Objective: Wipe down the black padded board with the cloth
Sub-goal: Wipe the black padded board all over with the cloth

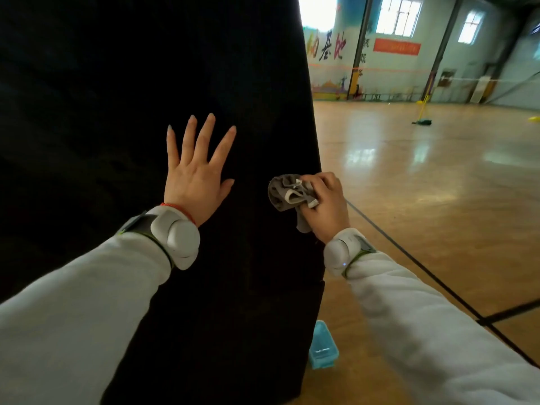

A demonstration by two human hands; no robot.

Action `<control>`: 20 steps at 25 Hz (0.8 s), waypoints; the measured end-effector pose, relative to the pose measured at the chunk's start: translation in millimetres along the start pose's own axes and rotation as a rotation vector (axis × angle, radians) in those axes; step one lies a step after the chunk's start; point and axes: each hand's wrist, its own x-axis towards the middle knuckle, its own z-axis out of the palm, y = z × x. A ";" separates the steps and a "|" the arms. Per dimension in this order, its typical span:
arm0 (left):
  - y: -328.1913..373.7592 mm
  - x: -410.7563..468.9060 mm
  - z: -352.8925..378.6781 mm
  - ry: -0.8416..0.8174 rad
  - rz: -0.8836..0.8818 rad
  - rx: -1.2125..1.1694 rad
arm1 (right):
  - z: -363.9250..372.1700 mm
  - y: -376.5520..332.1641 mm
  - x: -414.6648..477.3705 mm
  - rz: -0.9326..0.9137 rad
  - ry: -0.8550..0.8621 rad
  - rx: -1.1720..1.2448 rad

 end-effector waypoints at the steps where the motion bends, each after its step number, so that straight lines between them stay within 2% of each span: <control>1: -0.2 6.2 -4.8 0.010 -0.008 0.003 | -5.1 -4.4 6.4 -0.007 0.007 -0.002; 10: -15.8 55.2 -45.0 0.100 -0.059 0.045 | -42.5 -51.3 73.1 -0.178 0.127 -0.072; 16: -32.2 87.6 -61.2 0.152 -0.091 0.071 | -55.0 -76.2 118.6 -0.286 0.294 -0.137; 20: -43.7 103.7 -63.4 0.063 -0.161 0.057 | -60.3 -93.6 146.9 -0.290 0.349 -0.169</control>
